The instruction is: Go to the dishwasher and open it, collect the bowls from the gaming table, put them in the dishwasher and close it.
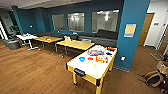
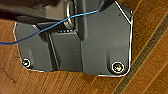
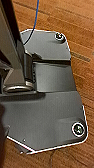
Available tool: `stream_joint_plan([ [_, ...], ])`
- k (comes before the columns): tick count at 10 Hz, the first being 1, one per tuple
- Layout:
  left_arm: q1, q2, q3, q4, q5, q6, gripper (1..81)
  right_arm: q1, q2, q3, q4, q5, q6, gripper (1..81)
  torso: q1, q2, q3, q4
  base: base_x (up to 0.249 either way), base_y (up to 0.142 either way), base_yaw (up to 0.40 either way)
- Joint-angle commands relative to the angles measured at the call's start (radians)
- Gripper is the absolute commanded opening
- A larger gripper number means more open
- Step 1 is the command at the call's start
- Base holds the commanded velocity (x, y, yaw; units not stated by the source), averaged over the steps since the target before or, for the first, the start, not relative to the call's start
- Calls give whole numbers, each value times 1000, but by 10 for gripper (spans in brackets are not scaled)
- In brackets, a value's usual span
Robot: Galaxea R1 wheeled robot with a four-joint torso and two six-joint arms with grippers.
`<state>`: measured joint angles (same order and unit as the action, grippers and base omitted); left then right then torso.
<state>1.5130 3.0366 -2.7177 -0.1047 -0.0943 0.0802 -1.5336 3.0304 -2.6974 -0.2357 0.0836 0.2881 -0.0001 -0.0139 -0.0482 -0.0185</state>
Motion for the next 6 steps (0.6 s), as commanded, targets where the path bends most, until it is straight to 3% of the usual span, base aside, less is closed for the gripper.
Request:
stream_joint_plan([
  [1,-47,1,2,-3,51,4,811,49,3,4,3,-45,-3,811,0,0,0,0,228,0,0],
  [3,-47,1,2,-3,51,4,811,49,3,4,3,-45,-3,811,1,0,0,0,214,0,0],
  [6,-47,1,2,-3,51,3,811,51,3,4,3,-45,-3,811,1,0,0,0,189,68,0],
])
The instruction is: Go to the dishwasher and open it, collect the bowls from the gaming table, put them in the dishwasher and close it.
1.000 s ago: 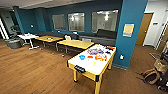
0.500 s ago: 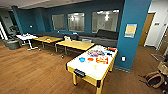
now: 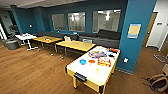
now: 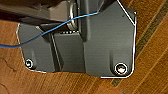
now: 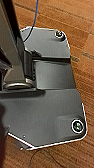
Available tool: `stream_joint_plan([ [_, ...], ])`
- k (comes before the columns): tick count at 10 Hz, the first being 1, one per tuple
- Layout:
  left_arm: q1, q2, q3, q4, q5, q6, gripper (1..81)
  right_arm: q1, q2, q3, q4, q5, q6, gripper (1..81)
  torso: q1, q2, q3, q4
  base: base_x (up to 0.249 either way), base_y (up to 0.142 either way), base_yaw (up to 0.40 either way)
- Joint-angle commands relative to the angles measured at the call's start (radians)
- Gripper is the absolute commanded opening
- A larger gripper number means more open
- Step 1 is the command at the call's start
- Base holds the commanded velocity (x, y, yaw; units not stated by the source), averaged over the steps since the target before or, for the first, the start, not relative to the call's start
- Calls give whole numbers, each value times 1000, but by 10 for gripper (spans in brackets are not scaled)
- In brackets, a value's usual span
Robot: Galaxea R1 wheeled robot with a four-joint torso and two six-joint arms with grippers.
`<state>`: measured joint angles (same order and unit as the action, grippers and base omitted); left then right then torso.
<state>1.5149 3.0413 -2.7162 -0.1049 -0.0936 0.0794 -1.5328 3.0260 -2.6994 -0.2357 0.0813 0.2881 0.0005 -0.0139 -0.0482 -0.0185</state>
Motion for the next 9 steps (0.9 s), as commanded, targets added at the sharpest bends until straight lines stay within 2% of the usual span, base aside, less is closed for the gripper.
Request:
stream_joint_plan([
  [1,-48,-2,1,-1,52,5,811,50,9,6,3,-43,-3,811,0,0,0,0,174,70,0],
  [9,-48,-1,1,-1,51,3,811,48,7,6,3,-43,-1,811,0,0,0,0,175,68,0],
])
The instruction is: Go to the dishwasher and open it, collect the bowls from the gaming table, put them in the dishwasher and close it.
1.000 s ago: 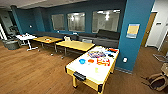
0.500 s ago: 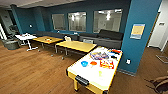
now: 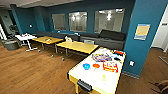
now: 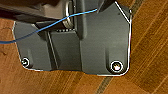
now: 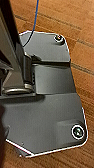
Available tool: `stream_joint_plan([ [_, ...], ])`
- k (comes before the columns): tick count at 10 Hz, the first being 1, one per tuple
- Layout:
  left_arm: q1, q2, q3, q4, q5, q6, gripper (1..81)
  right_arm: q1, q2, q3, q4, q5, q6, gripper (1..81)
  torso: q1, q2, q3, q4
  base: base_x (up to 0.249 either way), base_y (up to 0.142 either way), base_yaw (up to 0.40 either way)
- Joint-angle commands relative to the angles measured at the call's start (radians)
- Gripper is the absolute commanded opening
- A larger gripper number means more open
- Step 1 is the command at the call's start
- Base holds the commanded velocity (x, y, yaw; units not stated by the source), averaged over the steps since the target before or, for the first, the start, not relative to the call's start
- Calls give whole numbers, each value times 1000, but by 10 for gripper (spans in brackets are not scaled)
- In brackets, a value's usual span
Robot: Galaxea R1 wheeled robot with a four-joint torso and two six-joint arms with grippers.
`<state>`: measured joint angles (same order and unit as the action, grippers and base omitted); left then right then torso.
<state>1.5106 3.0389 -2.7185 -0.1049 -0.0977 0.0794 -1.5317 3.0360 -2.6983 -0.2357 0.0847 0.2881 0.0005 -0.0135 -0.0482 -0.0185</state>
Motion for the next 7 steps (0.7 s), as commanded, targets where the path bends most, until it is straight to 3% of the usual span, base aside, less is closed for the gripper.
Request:
stream_joint_plan([
  [1,-43,2,3,-2,56,3,811,47,-3,5,3,-46,-3,811,0,0,0,0,171,84,0],
  [7,-45,2,3,-2,58,5,811,43,-3,5,3,-46,-3,811,0,0,0,0,137,132,0],
])
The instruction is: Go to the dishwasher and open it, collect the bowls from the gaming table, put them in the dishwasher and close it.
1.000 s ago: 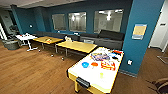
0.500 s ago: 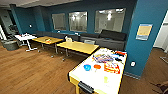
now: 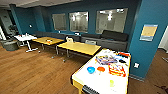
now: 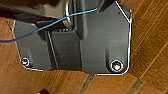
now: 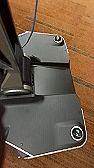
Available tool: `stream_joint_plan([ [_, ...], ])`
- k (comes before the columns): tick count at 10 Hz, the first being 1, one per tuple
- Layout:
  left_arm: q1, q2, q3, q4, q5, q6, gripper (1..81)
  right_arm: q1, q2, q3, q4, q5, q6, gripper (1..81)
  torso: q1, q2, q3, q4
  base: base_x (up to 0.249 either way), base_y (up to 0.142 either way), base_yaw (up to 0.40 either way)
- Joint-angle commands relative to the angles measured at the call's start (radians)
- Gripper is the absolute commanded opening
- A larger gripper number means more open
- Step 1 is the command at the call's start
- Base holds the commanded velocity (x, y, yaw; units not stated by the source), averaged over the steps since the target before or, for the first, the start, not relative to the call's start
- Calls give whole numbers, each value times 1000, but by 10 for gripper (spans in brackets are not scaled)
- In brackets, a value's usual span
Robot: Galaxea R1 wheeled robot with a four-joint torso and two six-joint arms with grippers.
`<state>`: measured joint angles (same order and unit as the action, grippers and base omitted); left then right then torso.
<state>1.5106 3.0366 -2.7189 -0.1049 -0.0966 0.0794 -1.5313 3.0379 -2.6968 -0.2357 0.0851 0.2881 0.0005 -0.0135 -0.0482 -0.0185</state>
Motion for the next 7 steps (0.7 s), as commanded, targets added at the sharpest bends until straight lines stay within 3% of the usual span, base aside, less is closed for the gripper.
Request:
stream_joint_plan([
  [1,-45,4,4,-2,57,5,811,44,-5,3,3,-47,-3,811,0,0,0,0,130,144,0],
  [7,-45,9,4,5,58,5,811,45,-6,3,3,-47,-3,811,0,0,0,0,108,142,0],
])
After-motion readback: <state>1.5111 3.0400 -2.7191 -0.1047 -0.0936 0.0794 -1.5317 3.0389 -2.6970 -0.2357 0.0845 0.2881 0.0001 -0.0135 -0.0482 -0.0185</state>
